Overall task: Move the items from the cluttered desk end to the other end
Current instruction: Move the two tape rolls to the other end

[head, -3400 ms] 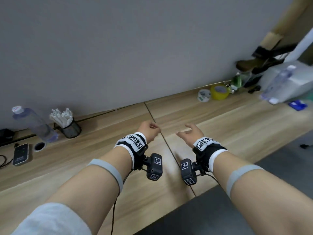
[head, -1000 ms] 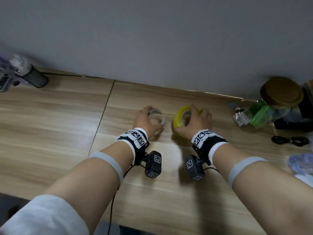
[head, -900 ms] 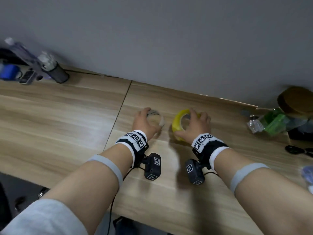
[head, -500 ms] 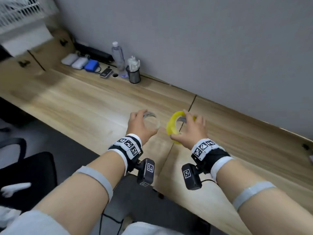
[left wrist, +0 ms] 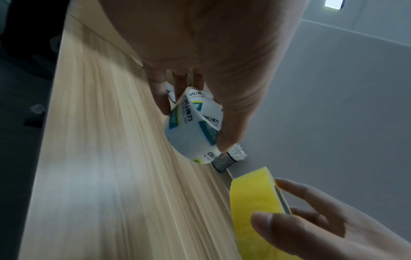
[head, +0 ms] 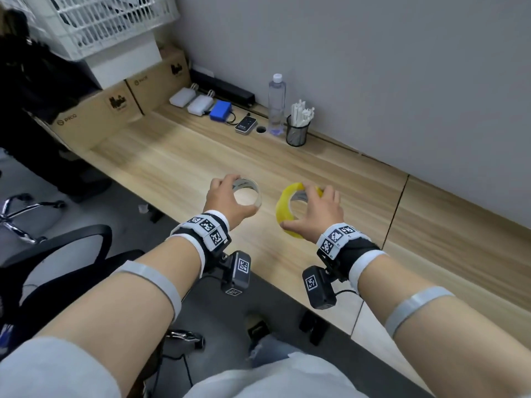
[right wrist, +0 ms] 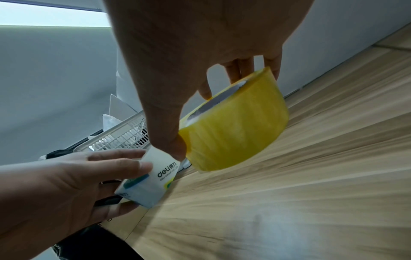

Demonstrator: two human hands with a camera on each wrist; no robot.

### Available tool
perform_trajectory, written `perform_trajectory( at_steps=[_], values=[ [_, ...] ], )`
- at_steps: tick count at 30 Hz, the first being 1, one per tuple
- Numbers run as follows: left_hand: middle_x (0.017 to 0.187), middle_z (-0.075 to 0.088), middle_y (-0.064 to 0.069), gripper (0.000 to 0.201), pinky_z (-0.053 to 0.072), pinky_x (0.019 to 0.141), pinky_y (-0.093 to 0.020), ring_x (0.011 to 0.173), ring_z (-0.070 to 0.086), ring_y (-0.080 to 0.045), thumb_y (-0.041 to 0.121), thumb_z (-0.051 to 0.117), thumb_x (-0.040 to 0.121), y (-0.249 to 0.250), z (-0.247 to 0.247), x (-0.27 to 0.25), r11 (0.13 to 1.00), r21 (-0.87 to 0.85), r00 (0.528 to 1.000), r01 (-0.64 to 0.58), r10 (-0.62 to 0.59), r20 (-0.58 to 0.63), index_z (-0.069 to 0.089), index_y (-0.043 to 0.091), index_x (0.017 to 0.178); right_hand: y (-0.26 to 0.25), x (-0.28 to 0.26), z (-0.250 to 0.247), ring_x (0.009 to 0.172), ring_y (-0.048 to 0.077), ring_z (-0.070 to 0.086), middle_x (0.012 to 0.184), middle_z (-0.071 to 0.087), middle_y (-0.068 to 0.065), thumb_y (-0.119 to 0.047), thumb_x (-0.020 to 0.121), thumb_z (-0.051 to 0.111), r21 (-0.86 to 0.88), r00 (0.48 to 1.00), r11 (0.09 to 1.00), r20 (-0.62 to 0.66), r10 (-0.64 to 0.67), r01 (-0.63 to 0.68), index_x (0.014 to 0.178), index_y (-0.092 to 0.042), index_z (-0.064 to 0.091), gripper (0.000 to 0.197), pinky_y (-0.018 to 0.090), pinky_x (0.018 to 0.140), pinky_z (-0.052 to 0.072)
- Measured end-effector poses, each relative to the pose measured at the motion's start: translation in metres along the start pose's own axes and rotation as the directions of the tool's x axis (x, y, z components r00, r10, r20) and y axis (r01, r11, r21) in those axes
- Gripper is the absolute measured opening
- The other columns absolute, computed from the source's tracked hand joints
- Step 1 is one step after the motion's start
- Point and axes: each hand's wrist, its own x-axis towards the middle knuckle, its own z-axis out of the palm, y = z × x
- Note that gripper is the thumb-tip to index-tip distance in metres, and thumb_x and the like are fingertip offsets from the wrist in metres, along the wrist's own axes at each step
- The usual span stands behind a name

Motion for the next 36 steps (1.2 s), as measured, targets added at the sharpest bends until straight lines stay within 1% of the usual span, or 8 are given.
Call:
perform_trajectory(
  at_steps=[10, 14, 17, 23, 26, 29, 33, 36],
  values=[
    [0.136, 0.039, -0.003, 0.084, 0.036, 0.088, -0.022, 0.119, 0.052, -0.021, 0.032, 0.084, 0.071, -0.056, -0.047, 0.138, 0.995, 0.083, 0.999, 0.046, -0.048, 0.021, 0.042, 0.026, 0.144, -0.078, 0.137, 0.058, 0.131, 0.031, 0.032, 0.137, 0.036, 0.01, -0.064, 0.053, 0.076, 0.023, 0.997, 0.997, 0.034, 0.066, -0.067, 0.146, -0.036, 0.028, 0.109, 0.045, 0.1, 0.043],
    [0.136, 0.04, -0.005, 0.085, 0.037, 0.09, -0.021, 0.12, 0.053, -0.022, 0.031, 0.084, 0.071, -0.077, -0.072, 0.198, 0.99, 0.123, 0.997, 0.068, -0.072, 0.033, 0.042, 0.024, 0.144, -0.119, 0.196, 0.08, 0.135, 0.032, 0.029, 0.141, 0.034, 0.012, -0.064, 0.053, 0.077, 0.047, 0.995, 0.996, 0.073, 0.073, -0.077, 0.148, -0.035, 0.027, 0.112, 0.045, 0.102, 0.041],
    [0.135, 0.041, -0.005, 0.085, 0.037, 0.095, -0.022, 0.119, 0.053, -0.023, 0.032, 0.084, 0.07, -0.092, -0.089, 0.233, 0.986, 0.145, 0.995, 0.087, -0.094, 0.04, 0.042, 0.024, 0.143, -0.146, 0.226, 0.091, 0.135, 0.032, 0.028, 0.141, 0.034, 0.012, -0.061, 0.054, 0.078, 0.042, 0.994, 0.997, 0.09, 0.064, -0.068, 0.148, -0.035, 0.026, 0.11, 0.045, 0.102, 0.04],
    [0.137, 0.047, -0.004, 0.087, 0.032, 0.092, -0.018, 0.122, 0.052, -0.019, 0.035, 0.084, 0.07, -0.121, -0.117, 0.3, 0.973, 0.206, 0.992, 0.107, -0.119, 0.046, 0.042, 0.02, 0.145, -0.192, 0.272, 0.115, 0.132, 0.031, 0.029, 0.139, 0.034, 0.01, -0.055, 0.055, 0.078, 0.029, 0.989, 0.999, 0.144, 0.034, -0.038, 0.147, -0.035, 0.028, 0.107, 0.044, 0.097, 0.039],
    [0.139, 0.05, -0.006, 0.089, 0.036, 0.097, -0.024, 0.126, 0.05, -0.023, 0.036, 0.084, 0.069, -0.143, -0.128, 0.338, 0.962, 0.227, 0.986, 0.15, -0.163, 0.043, 0.042, 0.019, 0.145, -0.214, 0.295, 0.127, 0.133, 0.032, 0.028, 0.139, 0.033, 0.01, -0.055, 0.055, 0.078, 0.003, 0.985, 0.999, 0.168, 0.039, -0.04, 0.148, -0.034, 0.026, 0.109, 0.045, 0.097, 0.039],
    [0.14, 0.05, -0.009, 0.09, 0.04, 0.102, -0.032, 0.127, 0.05, -0.026, 0.034, 0.086, 0.068, -0.169, -0.14, 0.383, 0.959, 0.207, 0.978, 0.193, -0.206, 0.045, 0.042, 0.015, 0.144, -0.24, 0.325, 0.14, 0.138, 0.033, 0.024, 0.142, 0.03, 0.011, -0.056, 0.055, 0.078, -0.012, 0.979, 1.0, 0.204, 0.027, -0.025, 0.15, -0.033, 0.023, 0.112, 0.047, 0.103, 0.037],
    [0.136, 0.05, -0.01, 0.084, 0.041, 0.1, -0.033, 0.124, 0.052, -0.027, 0.032, 0.087, 0.067, -0.204, -0.156, 0.449, 0.954, 0.221, 0.971, 0.203, -0.225, 0.08, 0.046, 0.017, 0.139, -0.28, 0.374, 0.157, 0.138, 0.033, 0.022, 0.146, 0.027, 0.012, -0.057, 0.055, 0.077, -0.054, 0.977, 0.998, 0.208, 0.034, -0.023, 0.152, -0.033, 0.021, 0.114, 0.048, 0.106, 0.036],
    [0.136, 0.046, -0.013, 0.08, 0.041, 0.1, -0.034, 0.123, 0.05, -0.029, 0.03, 0.085, 0.069, -0.223, -0.167, 0.495, 0.947, 0.208, 0.962, 0.244, -0.263, 0.067, 0.045, 0.018, 0.138, -0.313, 0.411, 0.174, 0.139, 0.033, 0.023, 0.147, 0.026, 0.012, -0.055, 0.056, 0.077, -0.068, 0.978, 0.997, 0.208, 0.035, -0.021, 0.152, -0.033, 0.02, 0.114, 0.048, 0.106, 0.036]
  ],
)
